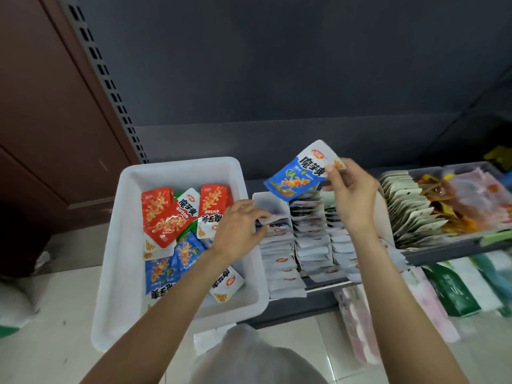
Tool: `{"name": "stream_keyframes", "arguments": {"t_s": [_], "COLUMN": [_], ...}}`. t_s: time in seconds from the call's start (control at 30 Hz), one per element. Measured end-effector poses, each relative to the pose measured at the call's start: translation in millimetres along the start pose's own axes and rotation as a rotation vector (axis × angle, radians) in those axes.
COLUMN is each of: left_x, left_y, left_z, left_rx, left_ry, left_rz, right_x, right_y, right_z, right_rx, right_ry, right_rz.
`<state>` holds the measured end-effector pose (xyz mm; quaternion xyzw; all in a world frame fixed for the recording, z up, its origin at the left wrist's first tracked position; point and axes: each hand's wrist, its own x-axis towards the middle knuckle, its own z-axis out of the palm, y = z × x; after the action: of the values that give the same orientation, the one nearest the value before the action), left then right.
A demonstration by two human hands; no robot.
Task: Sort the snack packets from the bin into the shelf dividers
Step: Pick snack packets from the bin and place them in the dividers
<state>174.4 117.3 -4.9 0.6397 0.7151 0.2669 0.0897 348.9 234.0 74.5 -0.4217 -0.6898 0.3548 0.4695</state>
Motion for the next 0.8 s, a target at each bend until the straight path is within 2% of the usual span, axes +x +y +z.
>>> {"name": "stream_keyframes", "arguments": {"t_s": [0.23, 0.4, 0.5, 0.6, 0.7, 0.73, 0.8], "left_x": [-1.4, -5.7, -11.1, -23.5, -47.2, -57.5, -78.5], "left_y": [0.3, 0.8, -2.4, -11.2, -30.4, -40.8, -62.8], "left_z": [-3.9, -4.7, -5.8, -13.0, -25.0, -26.8, -30.2], "left_rx": [0.112, 0.111, 0.092, 0.037, -0.012, -0.017, -0.009], "left_ry": [0.111, 0.146, 0.176, 0.203, 0.28, 0.288, 0.237], "left_rz": [0.104, 0.121, 0.118, 0.051, -0.025, -0.063, -0.174], "right_x": [-2.0, -2.8, -7.3, -11.0, -30.8, -42.9, -69.4], "right_y": [17.4, 24.3, 24.1, 27.2, 10.2, 0.0, -16.5], "right_z": [38.2, 51.4, 53.9, 49.3, 45.1, 47.3, 62.5], "right_rx": [-0.721, -0.987, -1.112, -1.067, -0.741, -0.617, -0.458], "right_ry": [-0.444, -0.52, -0.644, -0.616, -0.389, -0.361, -0.475], "right_rz": [-0.535, -0.579, -0.538, -0.503, -0.539, -0.54, -0.482]}}
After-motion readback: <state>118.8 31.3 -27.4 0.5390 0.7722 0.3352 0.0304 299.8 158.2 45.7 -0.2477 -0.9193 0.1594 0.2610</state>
